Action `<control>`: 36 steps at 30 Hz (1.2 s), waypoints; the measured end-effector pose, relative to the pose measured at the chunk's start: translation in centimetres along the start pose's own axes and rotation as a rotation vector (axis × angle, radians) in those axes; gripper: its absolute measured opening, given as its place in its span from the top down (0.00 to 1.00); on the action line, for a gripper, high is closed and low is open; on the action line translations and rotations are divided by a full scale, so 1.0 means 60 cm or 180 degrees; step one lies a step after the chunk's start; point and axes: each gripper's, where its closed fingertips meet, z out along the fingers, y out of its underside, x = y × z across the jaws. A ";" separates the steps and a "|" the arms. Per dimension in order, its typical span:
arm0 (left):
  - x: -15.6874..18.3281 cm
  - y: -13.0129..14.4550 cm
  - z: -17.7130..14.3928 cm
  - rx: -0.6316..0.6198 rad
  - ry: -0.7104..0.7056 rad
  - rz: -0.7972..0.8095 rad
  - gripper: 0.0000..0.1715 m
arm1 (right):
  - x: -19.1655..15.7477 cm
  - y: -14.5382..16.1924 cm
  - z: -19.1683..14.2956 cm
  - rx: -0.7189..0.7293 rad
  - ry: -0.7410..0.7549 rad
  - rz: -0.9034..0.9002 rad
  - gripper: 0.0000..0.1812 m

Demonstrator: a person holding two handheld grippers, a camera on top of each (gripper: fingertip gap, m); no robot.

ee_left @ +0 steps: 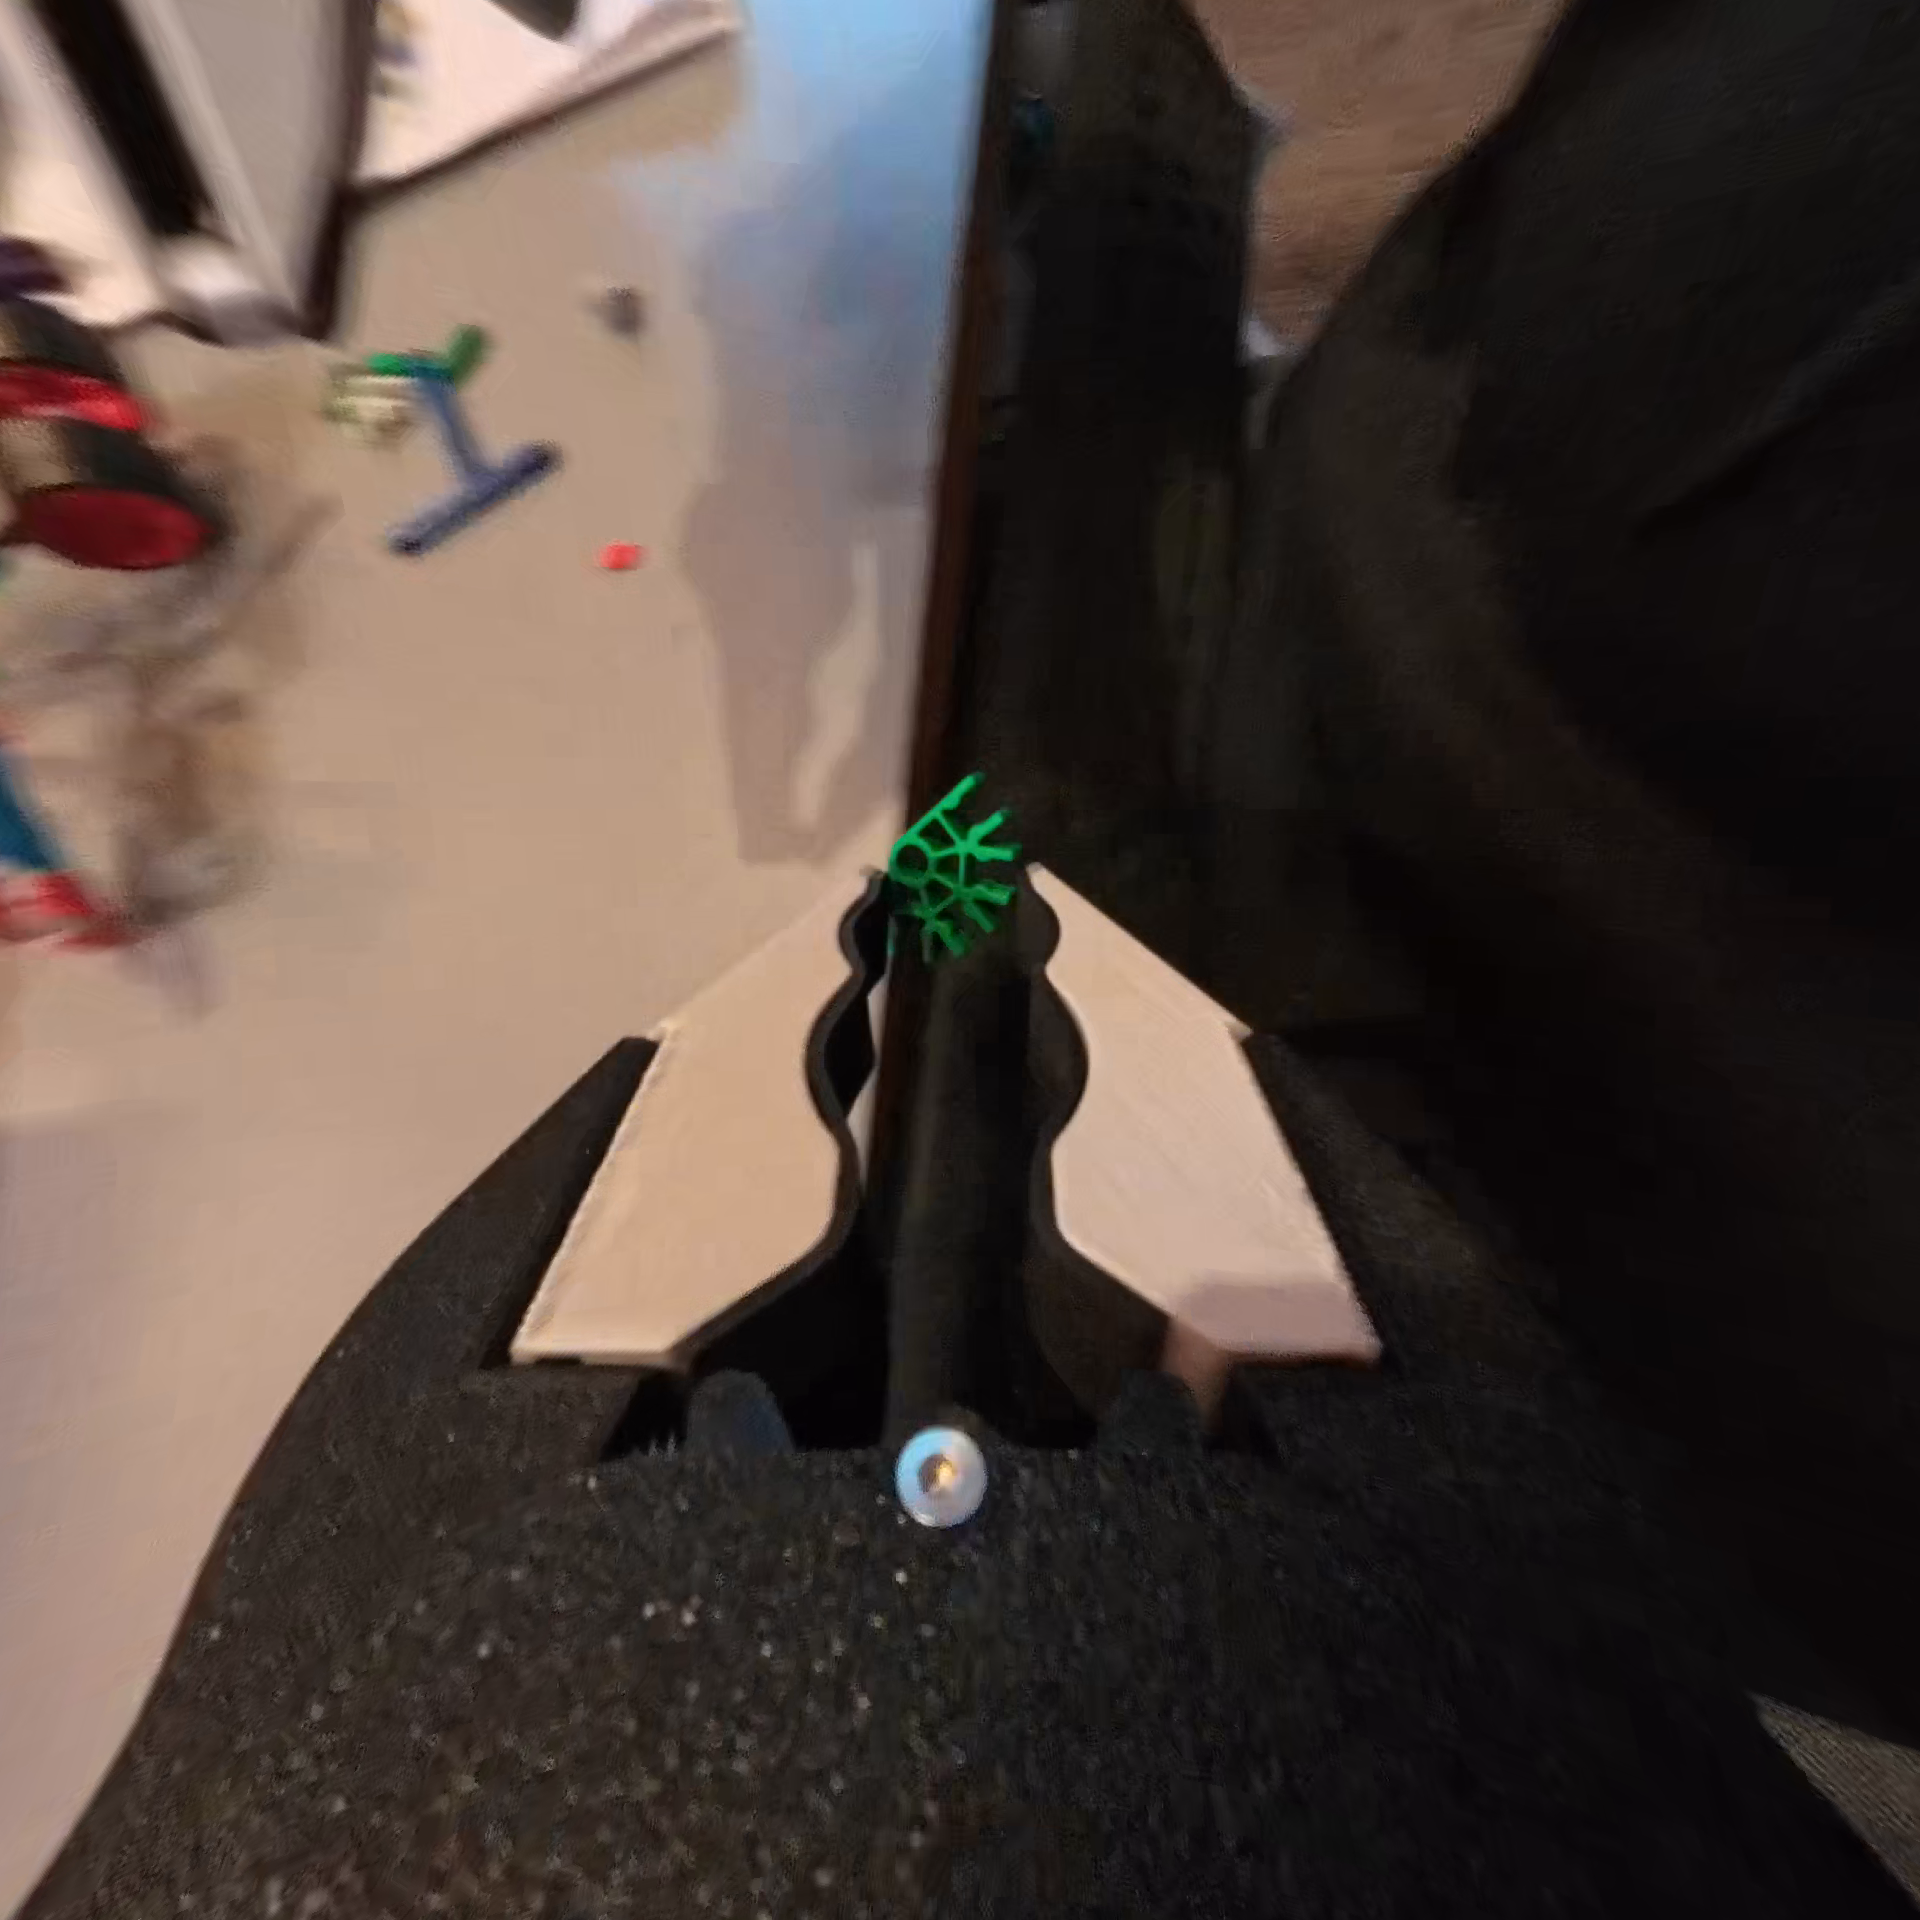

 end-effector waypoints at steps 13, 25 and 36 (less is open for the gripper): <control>-0.552 0.135 -0.203 -0.0675 -0.1888 -0.1058 0.83 | 0.391 -0.165 0.272 -0.1163 0.1065 0.0045 0.83; -0.415 0.068 -0.149 -0.0341 -0.1504 -0.0760 0.70 | 0.272 -0.160 0.071 -0.0855 0.0947 -0.0286 0.79; -0.207 -0.078 0.121 0.0129 -0.0182 -0.0476 0.65 | 0.186 0.178 -0.114 -0.1225 0.0968 0.0934 0.78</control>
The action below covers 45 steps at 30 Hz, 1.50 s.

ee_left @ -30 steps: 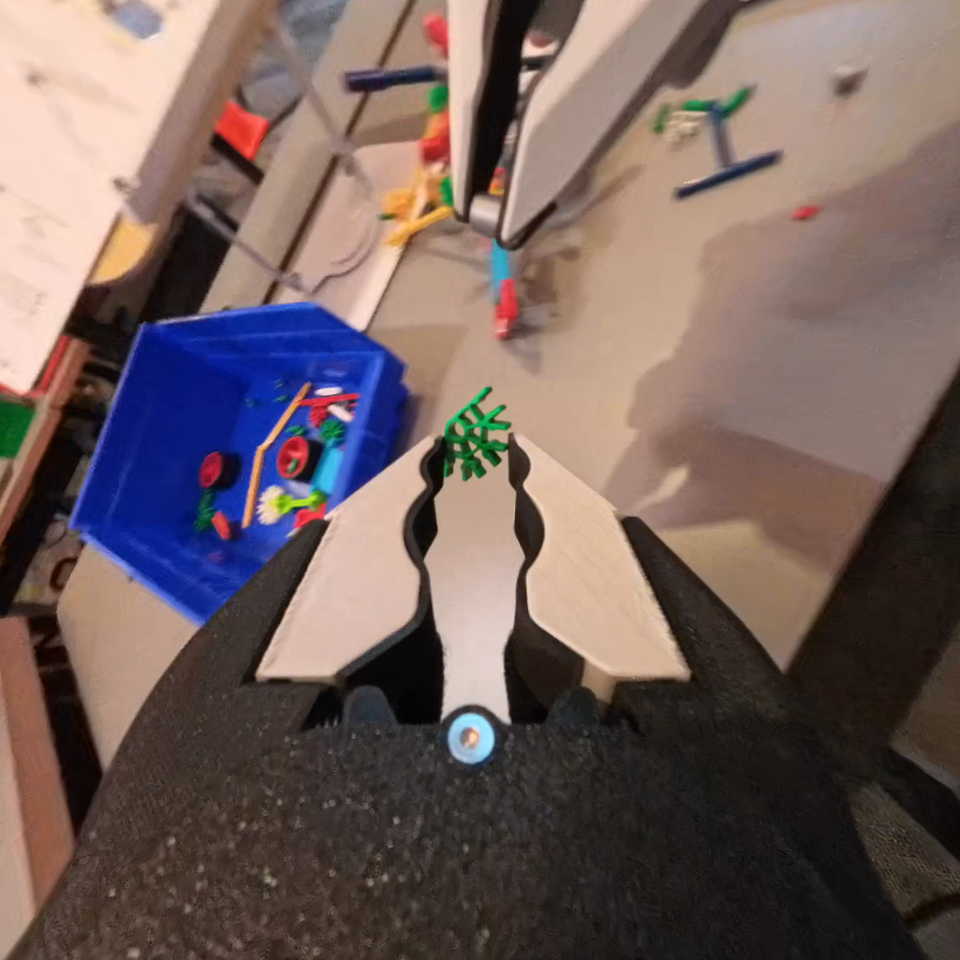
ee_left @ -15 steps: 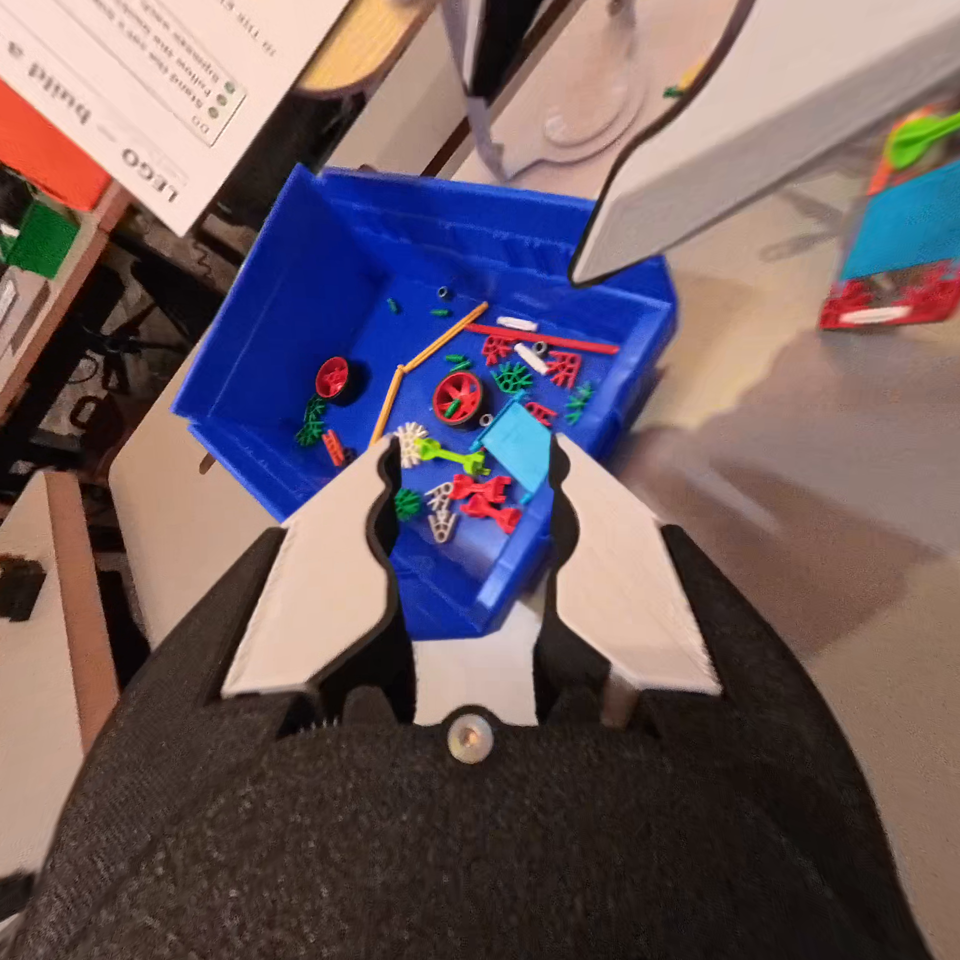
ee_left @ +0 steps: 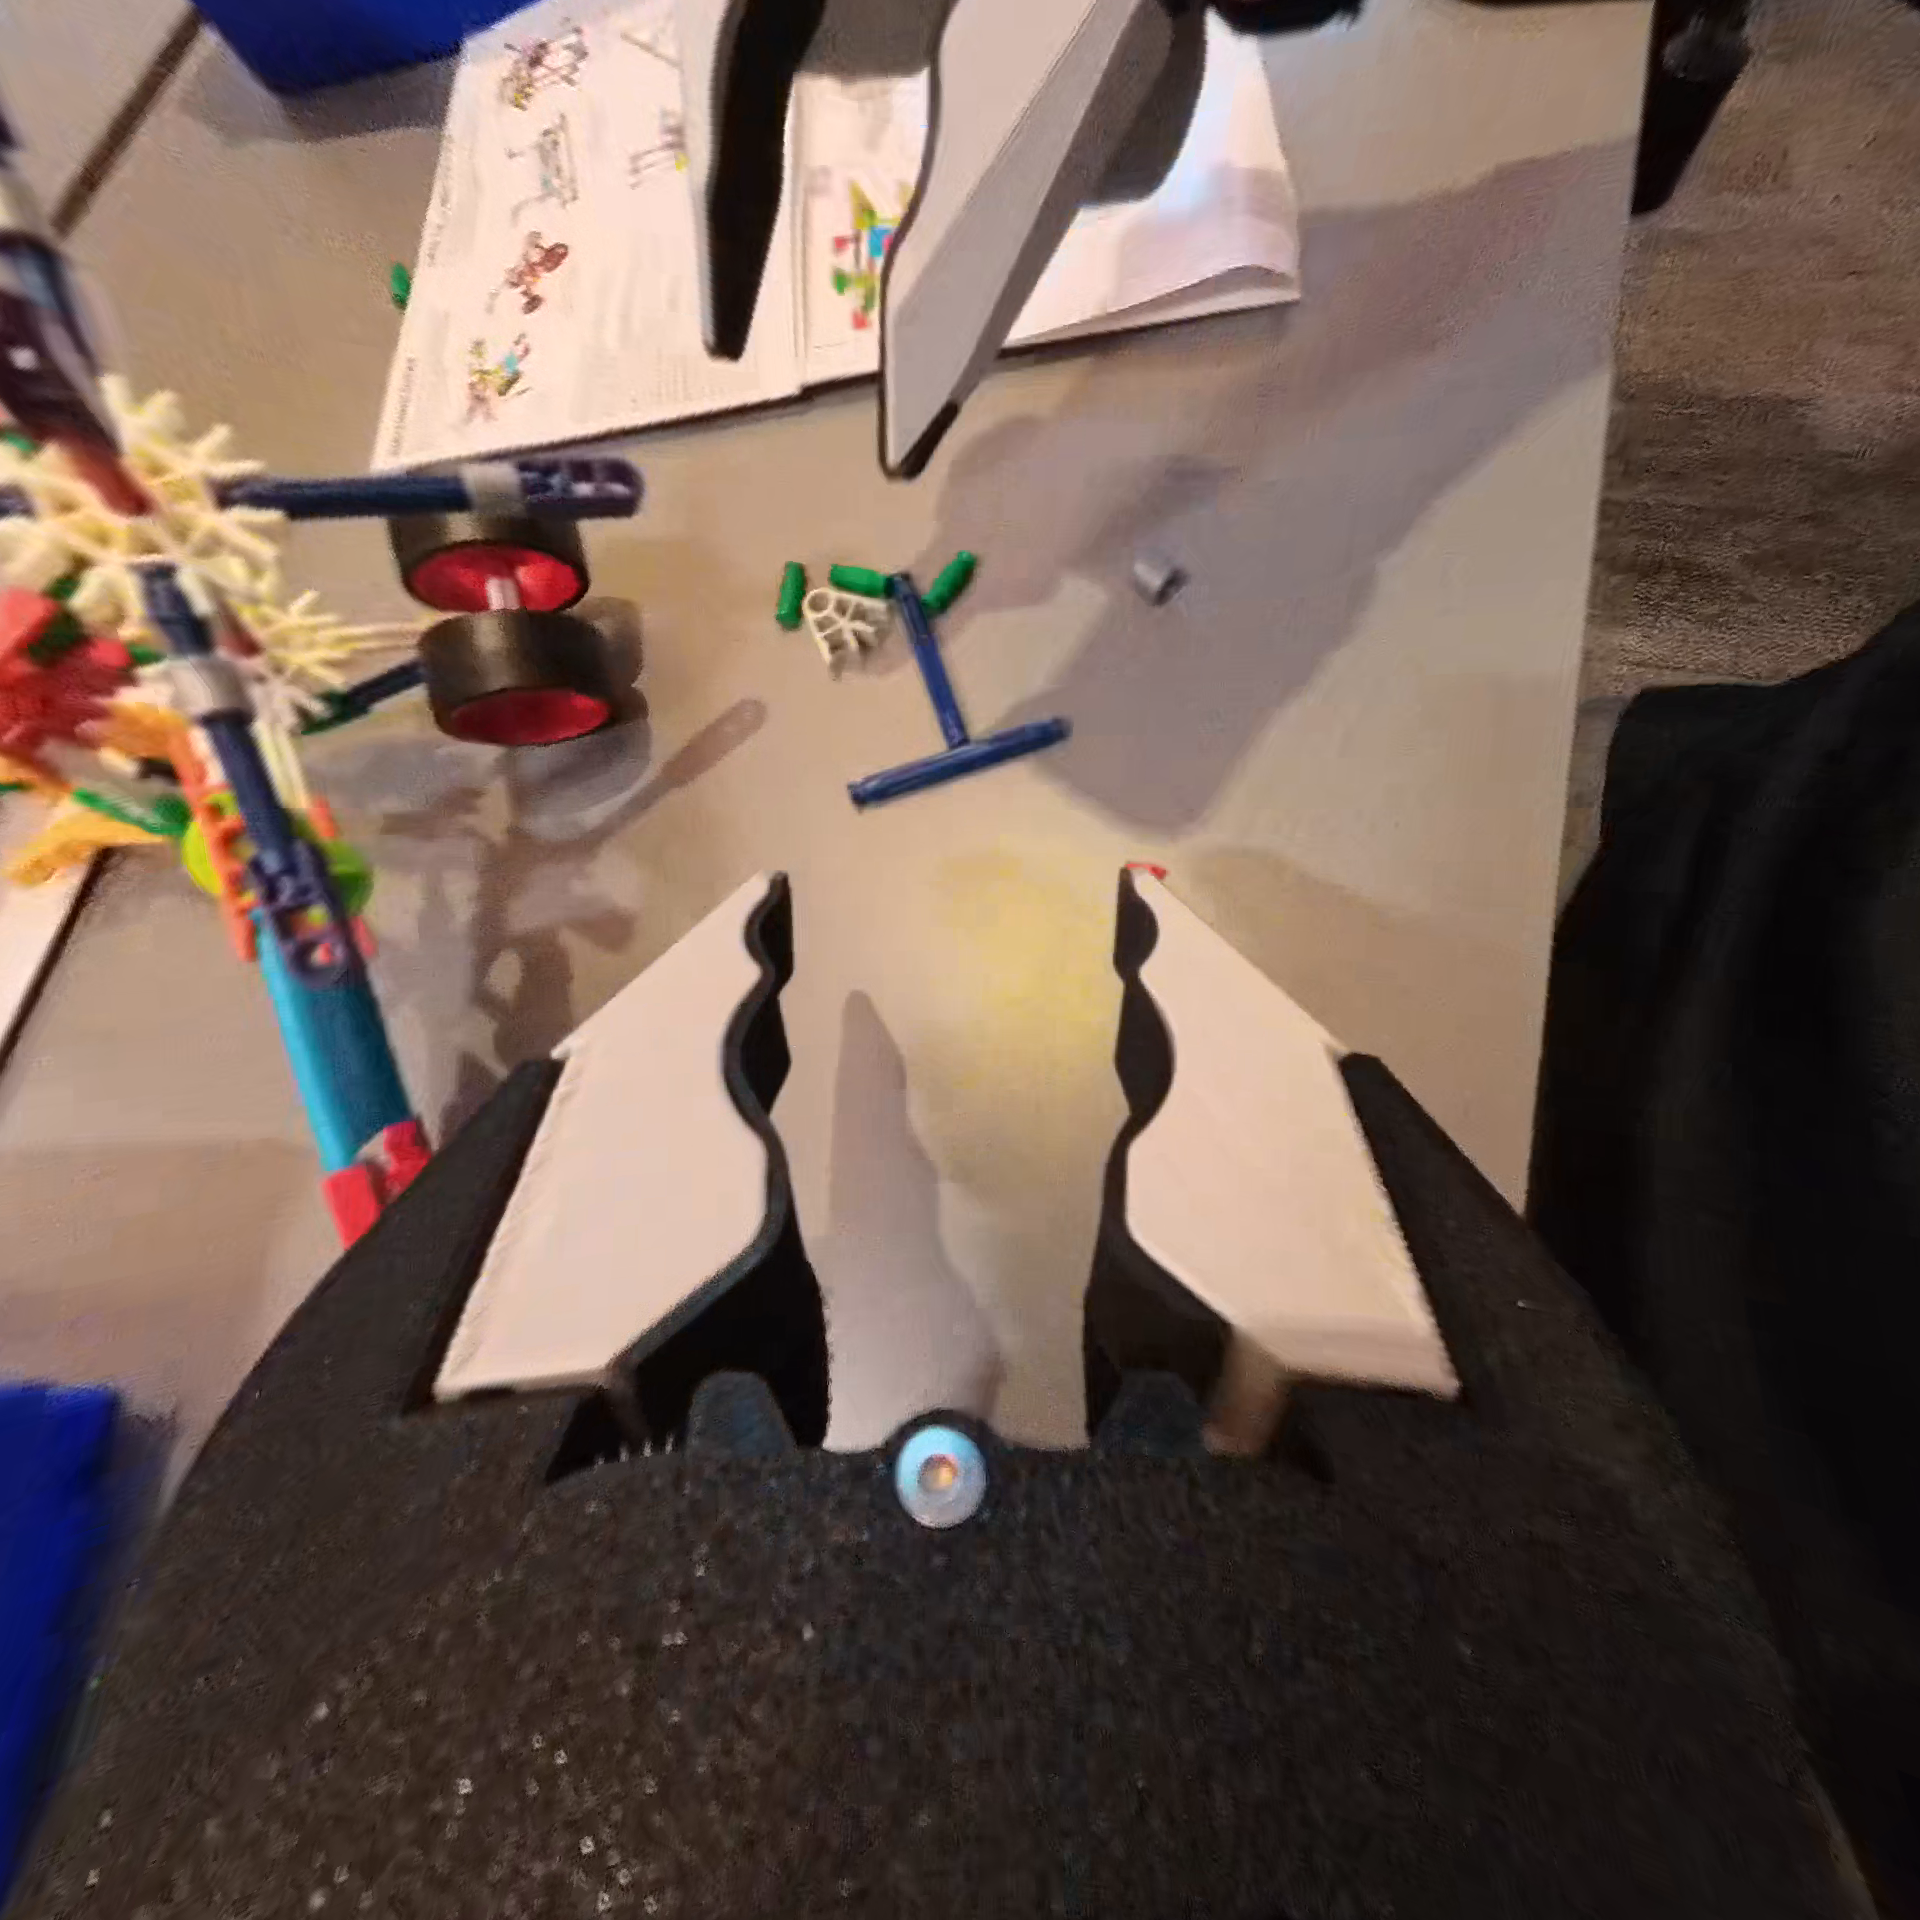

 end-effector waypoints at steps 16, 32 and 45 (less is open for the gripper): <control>0.023 -0.004 0.090 -0.0180 0.0517 0.0088 0.97 | 0.013 0.073 0.078 -0.0161 -0.0283 0.0050 0.95; 0.000 0.004 0.048 0.0024 0.0130 0.0093 0.99 | 0.026 0.060 0.037 0.0225 -0.0192 0.0156 1.00; -0.060 0.009 -0.081 0.0196 -0.0448 -0.0016 0.99 | -0.039 -0.005 0.012 0.0456 -0.0502 -0.0248 1.00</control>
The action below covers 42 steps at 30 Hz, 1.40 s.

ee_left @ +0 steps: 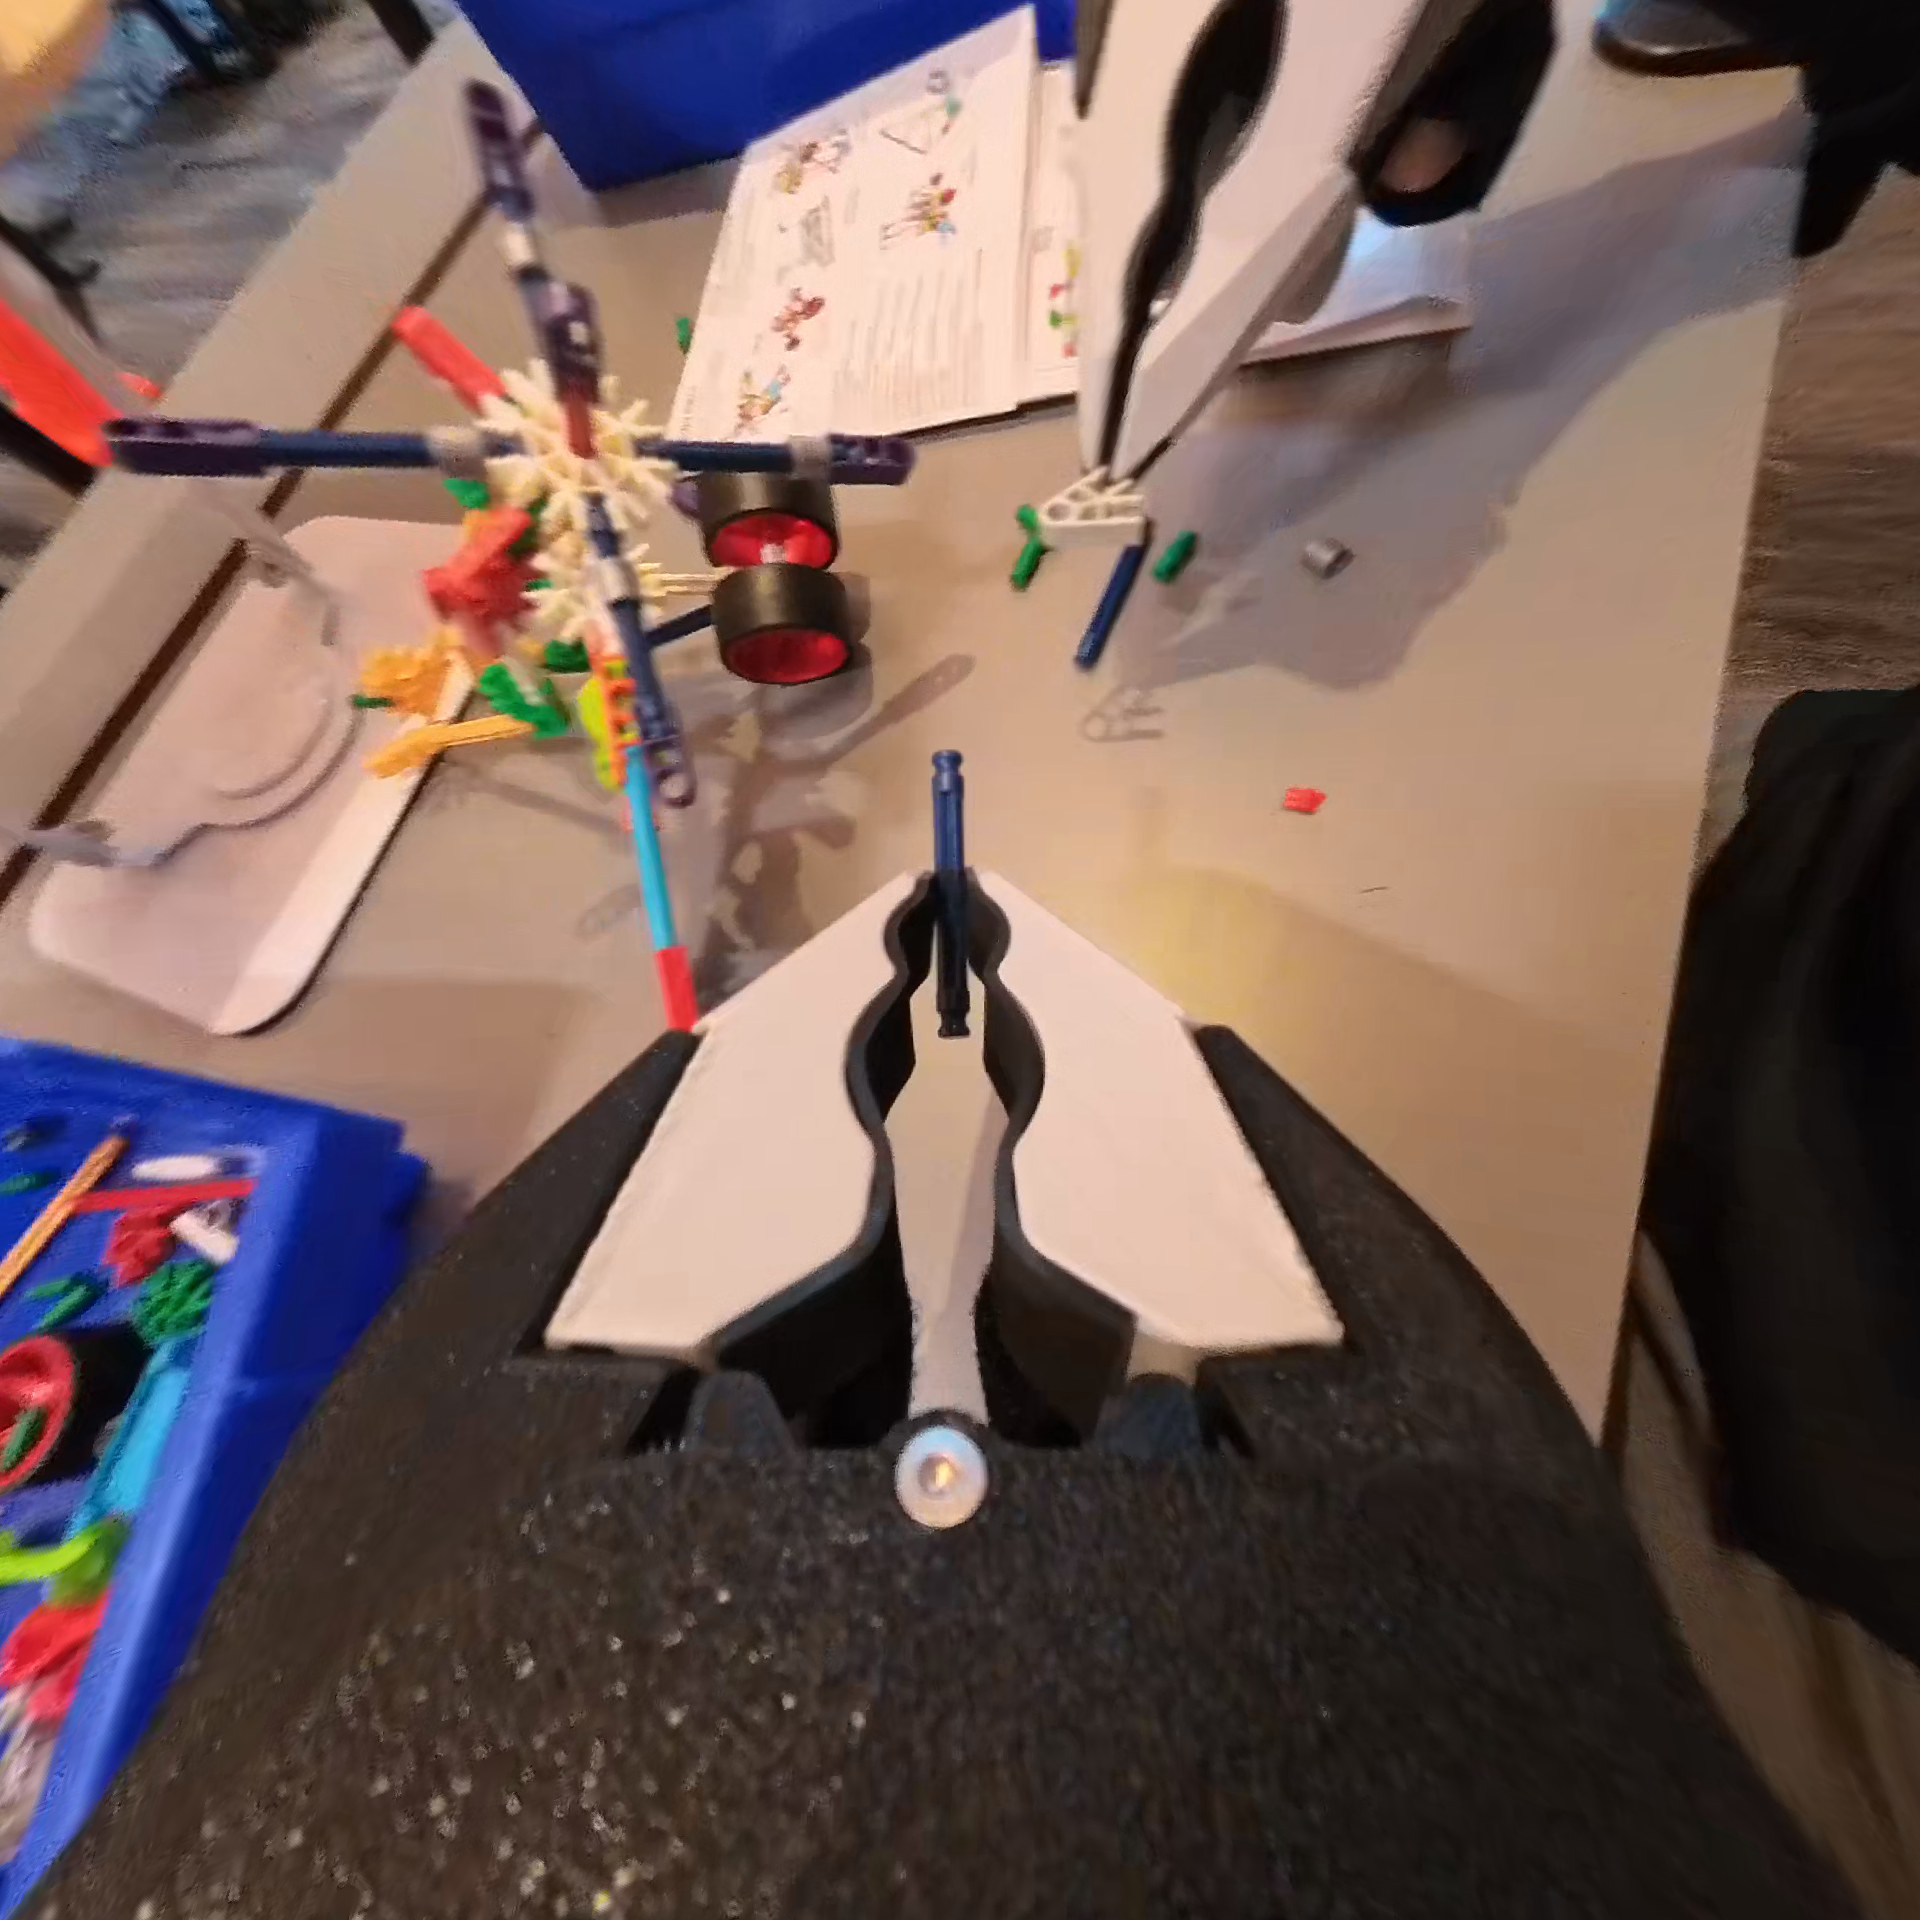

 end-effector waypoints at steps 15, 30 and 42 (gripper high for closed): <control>-0.284 0.125 -0.141 -0.0483 -0.1362 -0.0635 0.73 | 0.003 -0.239 0.098 0.0118 0.0073 -0.0630 1.00; -0.016 0.031 -0.051 -0.0133 -0.0038 -0.0054 0.78 | 0.055 -0.301 0.046 -0.0035 0.0539 -0.0877 0.80; 0.126 -0.001 0.091 -0.0339 0.1176 0.0435 0.77 | 0.024 0.066 0.000 -0.0729 0.0070 0.0024 0.86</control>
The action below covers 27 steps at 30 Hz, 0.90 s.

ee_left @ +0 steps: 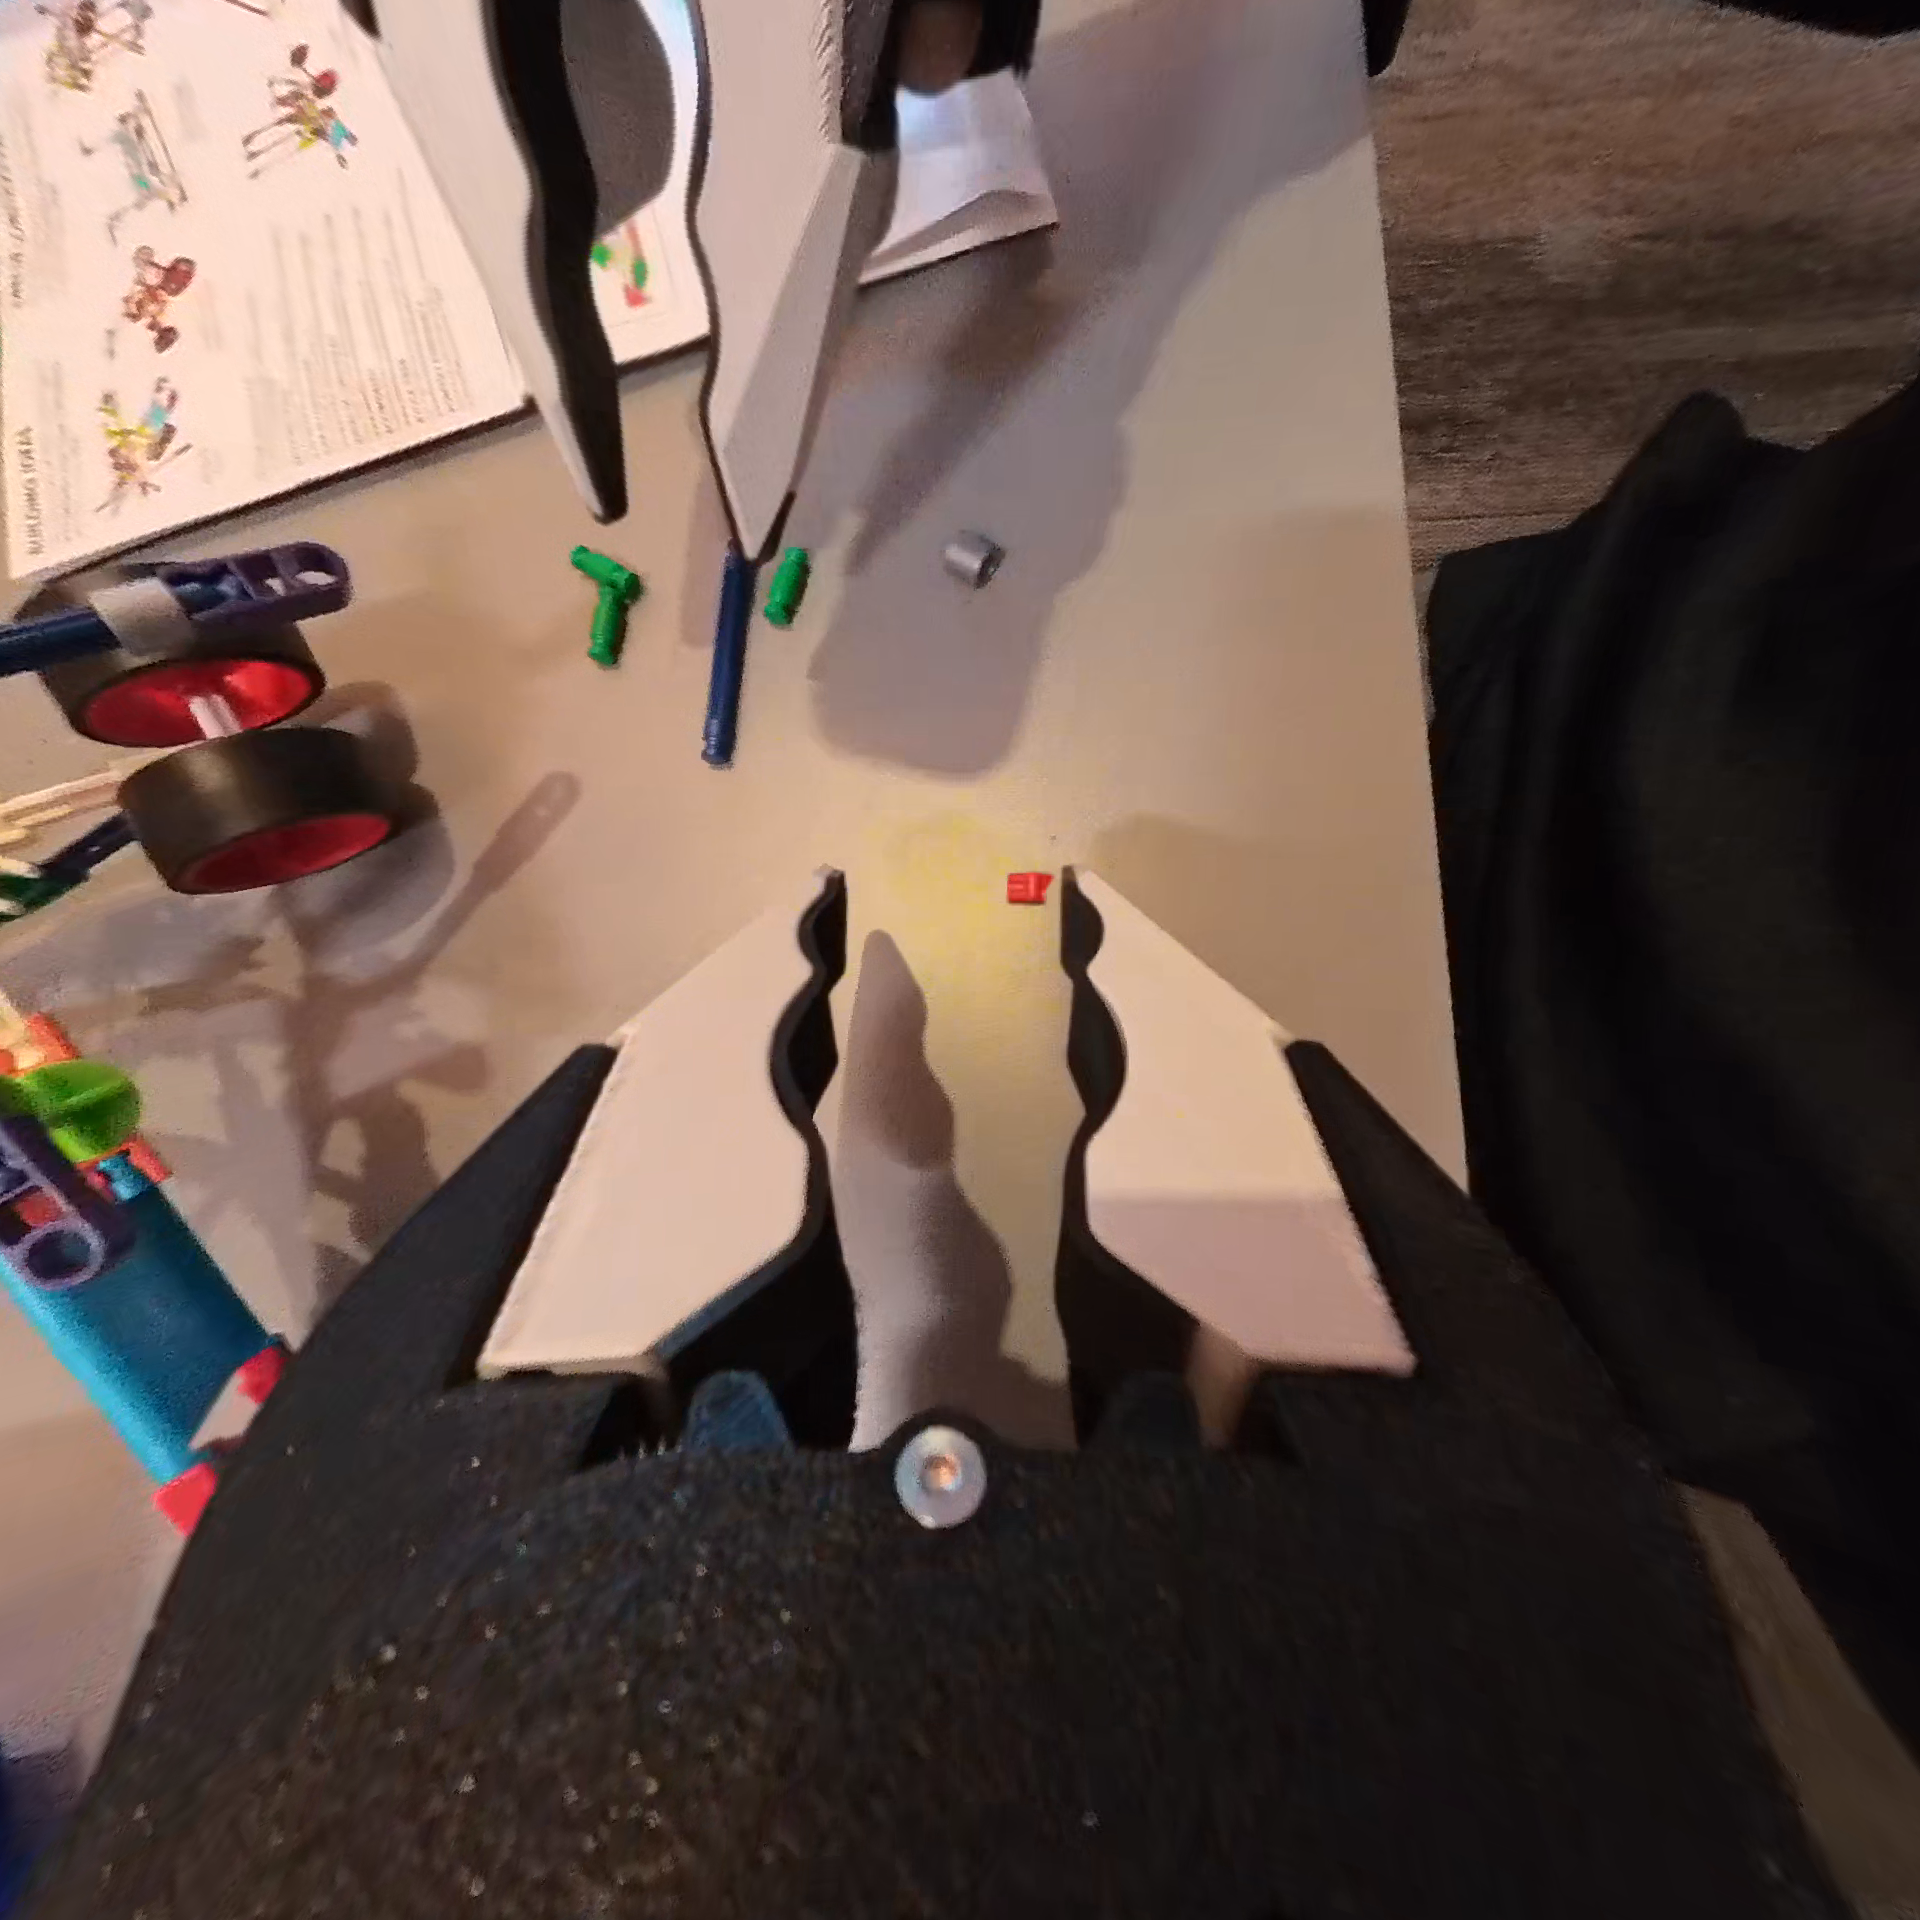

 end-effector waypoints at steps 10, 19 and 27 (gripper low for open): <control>0.024 0.019 0.026 -0.0130 0.0066 -0.0109 0.90 | -0.012 0.010 0.050 -0.0094 -0.0223 -0.0060 0.98; -0.037 -0.034 -0.008 0.0410 -0.0696 -0.0045 0.83 | -0.041 -0.025 0.020 0.0226 -0.0332 -0.0198 0.98; -0.039 -0.038 0.001 -0.0007 -0.1248 0.1012 0.98 | -0.091 -0.071 -0.004 0.0449 -0.0551 -0.0439 0.98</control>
